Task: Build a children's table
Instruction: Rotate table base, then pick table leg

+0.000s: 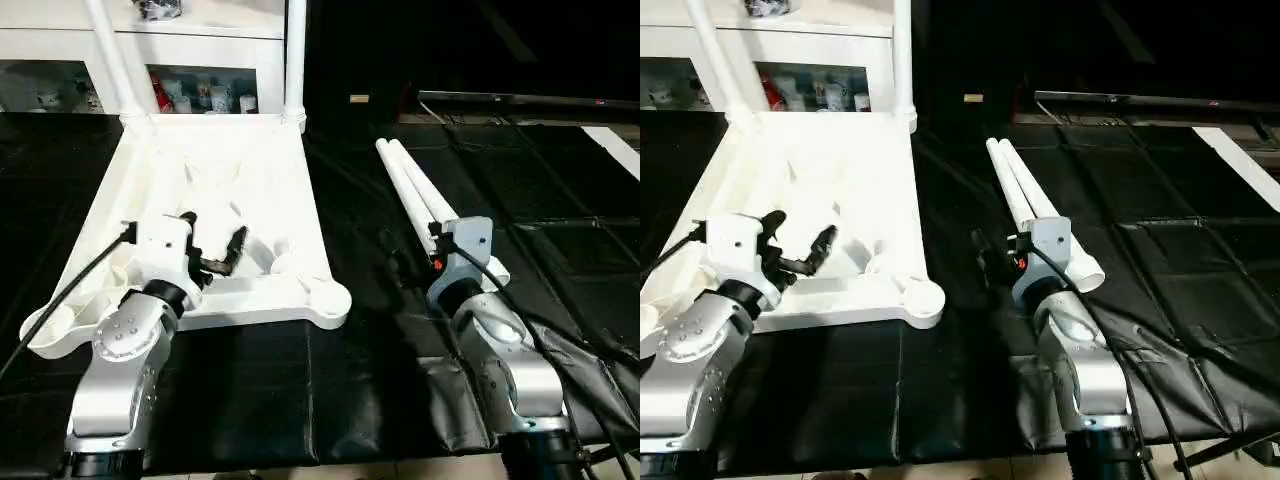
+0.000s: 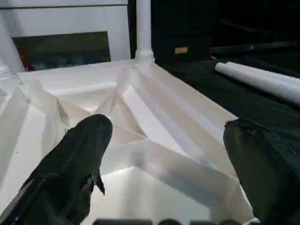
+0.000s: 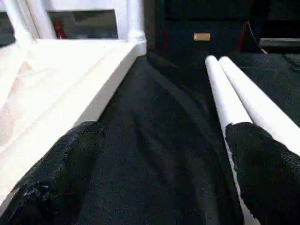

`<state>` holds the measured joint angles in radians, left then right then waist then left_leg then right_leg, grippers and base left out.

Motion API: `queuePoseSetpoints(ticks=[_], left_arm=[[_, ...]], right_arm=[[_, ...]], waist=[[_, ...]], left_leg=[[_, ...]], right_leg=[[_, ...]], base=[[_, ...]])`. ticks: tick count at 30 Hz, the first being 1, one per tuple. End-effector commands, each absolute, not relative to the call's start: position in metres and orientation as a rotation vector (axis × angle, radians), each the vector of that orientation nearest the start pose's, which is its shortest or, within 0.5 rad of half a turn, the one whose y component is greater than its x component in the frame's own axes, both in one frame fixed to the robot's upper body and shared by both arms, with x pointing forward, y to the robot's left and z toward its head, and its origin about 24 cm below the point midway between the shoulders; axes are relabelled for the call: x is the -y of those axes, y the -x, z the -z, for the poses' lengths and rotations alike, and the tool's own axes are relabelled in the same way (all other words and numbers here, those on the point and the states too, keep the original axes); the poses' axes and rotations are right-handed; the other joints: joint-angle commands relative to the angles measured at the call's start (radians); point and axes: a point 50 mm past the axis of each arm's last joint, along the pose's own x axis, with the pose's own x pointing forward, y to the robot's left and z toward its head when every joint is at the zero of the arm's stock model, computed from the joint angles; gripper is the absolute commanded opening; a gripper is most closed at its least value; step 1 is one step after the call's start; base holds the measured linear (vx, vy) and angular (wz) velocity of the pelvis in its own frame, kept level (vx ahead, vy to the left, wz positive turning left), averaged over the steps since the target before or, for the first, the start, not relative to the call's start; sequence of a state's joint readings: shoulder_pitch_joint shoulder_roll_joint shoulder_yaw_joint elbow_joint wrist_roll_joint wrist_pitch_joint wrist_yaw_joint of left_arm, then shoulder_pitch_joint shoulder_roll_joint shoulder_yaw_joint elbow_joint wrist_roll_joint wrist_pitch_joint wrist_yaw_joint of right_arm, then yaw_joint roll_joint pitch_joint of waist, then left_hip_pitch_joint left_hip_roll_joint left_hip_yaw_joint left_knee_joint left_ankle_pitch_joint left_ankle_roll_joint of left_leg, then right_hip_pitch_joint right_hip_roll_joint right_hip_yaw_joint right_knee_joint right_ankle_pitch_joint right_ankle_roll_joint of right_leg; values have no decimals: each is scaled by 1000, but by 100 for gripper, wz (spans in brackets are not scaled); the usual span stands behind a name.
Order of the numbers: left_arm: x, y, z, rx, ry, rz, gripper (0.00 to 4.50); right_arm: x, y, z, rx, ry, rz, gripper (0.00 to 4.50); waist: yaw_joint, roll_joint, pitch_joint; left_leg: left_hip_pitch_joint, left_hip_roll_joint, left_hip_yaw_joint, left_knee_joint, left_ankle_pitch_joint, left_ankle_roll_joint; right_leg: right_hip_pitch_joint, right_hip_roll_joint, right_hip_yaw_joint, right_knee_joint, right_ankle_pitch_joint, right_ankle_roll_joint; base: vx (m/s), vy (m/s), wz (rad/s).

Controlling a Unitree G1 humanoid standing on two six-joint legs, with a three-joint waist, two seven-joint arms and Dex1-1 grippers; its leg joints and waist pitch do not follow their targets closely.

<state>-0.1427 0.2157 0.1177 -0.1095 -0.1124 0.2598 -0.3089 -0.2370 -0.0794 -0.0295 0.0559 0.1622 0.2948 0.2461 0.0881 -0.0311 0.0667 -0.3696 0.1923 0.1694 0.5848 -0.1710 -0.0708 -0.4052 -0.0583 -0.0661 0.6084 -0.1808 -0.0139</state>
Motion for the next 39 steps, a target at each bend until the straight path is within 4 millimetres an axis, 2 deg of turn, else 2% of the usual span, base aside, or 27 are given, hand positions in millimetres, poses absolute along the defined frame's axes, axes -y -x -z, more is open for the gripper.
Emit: queuePoseSetpoints(ticks=[1,5,6,7,8,9,14,15,20,24,26,29,31,32,34,36,37,38,39], left_arm=[[-191,-276,-82,-30,-82,207,436],[-195,-275,-79,-54,-111,185,436],[-196,-275,-77,-60,-135,182,436],[-198,-275,-76,-66,-161,174,436],[-198,-275,-76,-66,-161,174,436],[-199,-275,-76,-66,-153,166,436],[-198,-275,-76,-65,-141,164,436],[-197,-275,-75,-69,-146,167,436],[-196,-275,-75,-72,-153,168,436],[-195,-277,-76,-68,-157,172,436],[-194,-278,-76,-67,-162,176,436],[-193,-281,-77,-73,-202,203,436],[-193,-281,-78,-74,-214,212,436],[-192,-282,-78,-77,-241,235,436],[-188,-279,-80,-90,-294,334,436],[-187,-278,-81,-95,-296,354,436],[-184,-275,-82,-106,-306,410,436],[-183,-275,-82,-109,-307,422,436],[-179,-270,-84,-120,-308,494,436]], right_arm=[[141,-298,-67,-113,-77,-293,450],[140,-297,-65,-124,-67,-304,450],[139,-297,-64,-126,-68,-305,450],[138,-297,-63,-130,-68,-309,450],[138,-297,-63,-130,-68,-309,450],[137,-297,-62,-134,-68,-316,450],[137,-296,-62,-112,-31,-331,450],[137,-295,-64,-89,-39,-324,450],[143,-295,-66,-48,-35,-279,450],[144,-298,-70,-25,-46,-275,450],[146,-300,-72,-22,1,-262,450],[154,-314,-65,-129,137,-208,450],[156,-316,-63,-174,151,-198,450],[157,-321,-64,-202,135,-193,450],[158,-337,-69,-230,96,-218,450],[158,-340,-71,-229,87,-225,450],[159,-351,-74,-253,112,-217,450],[160,-353,-74,-257,117,-217,450],[160,-366,-78,-285,143,-218,450]], waist=[[-2,8,-65],[-2,5,-63],[-2,1,-62],[-2,2,-62],[-3,-4,-62],[-2,0,-62],[1,-1,-62],[1,2,-62],[0,0,-63],[-2,3,-65],[-2,2,-66],[-4,2,-66],[-5,-1,-64],[-5,-4,-64],[-6,-3,-68],[-6,1,-69],[-5,2,-68],[-4,3,-72],[-5,4,-73]], left_leg=[[9,31,-11,-75,-281,-15],[10,32,-11,-74,-284,-10],[11,31,-11,-75,-290,-8],[10,31,-12,-75,-290,-8],[9,31,-11,-75,-290,-6],[11,32,-12,-75,-290,-7],[11,32,-11,-74,-301,-12],[12,32,-12,-74,-302,-12],[10,32,-12,-74,-294,-9],[10,32,-11,-72,-283,-7],[10,32,-11,-72,-275,-7],[12,29,-9,-69,-268,-15],[11,27,-8,-69,-268,-14],[13,26,-8,-68,-269,-11],[13,26,-10,-67,-261,-9],[15,29,-9,-65,-254,-10],[13,31,-8,-65,-240,-13],[15,31,-9,-64,-232,-17],[16,31,-6,-61,-218,-21]], right_leg=[[39,-69,53,-87,-316,-71],[38,-69,52,-87,-322,-76],[37,-70,52,-88,-340,-72],[38,-70,52,-88,-348,-69],[38,-70,52,-90,-355,-65],[36,-72,52,-90,-365,-64],[35,-74,52,-92,-376,-67],[35,-74,52,-92,-376,-68],[35,-72,52,-90,-361,-66],[37,-70,53,-86,-332,-72],[38,-69,52,-84,-314,-77],[39,-67,51,-83,-310,-88],[41,-66,52,-83,-320,-81],[40,-66,52,-84,-331,-77],[41,-70,51,-80,-330,-82],[38,-71,52,-78,-304,-99],[40,-71,52,-75,-274,-112],[41,-72,51,-68,-256,-125],[40,-72,50,-61,-216,-150]], base=[[0,0,0],[0,0,0],[0,0,0],[0,0,0],[0,0,0],[0,0,0],[0,0,0],[0,0,0],[0,0,0],[0,0,0],[0,0,0],[0,0,0],[0,0,0],[0,0,0],[0,0,0],[0,0,0],[0,0,0],[0,0,0],[0,0,0]])
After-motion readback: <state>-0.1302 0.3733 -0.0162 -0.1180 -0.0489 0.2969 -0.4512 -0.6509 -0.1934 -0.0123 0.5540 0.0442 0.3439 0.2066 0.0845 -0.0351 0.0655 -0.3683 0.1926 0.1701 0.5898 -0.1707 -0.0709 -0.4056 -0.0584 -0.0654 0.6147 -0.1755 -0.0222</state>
